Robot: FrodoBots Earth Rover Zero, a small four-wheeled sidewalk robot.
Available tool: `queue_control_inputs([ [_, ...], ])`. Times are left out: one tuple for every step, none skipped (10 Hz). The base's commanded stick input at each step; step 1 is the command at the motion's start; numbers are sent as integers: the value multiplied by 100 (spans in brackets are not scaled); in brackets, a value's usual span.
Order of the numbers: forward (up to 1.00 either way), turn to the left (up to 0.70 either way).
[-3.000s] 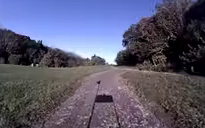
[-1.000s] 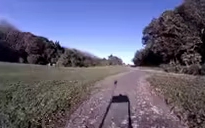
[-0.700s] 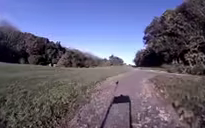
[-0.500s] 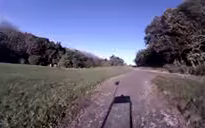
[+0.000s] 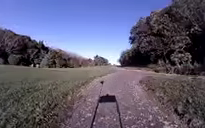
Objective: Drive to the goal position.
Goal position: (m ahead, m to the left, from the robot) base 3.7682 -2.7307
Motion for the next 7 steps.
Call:
queue_control_inputs([
  [50, 0],
  [50, 0],
  [50, 0],
  [50, 0],
  [50, 0],
  [50, 0],
  [50, 0],
])
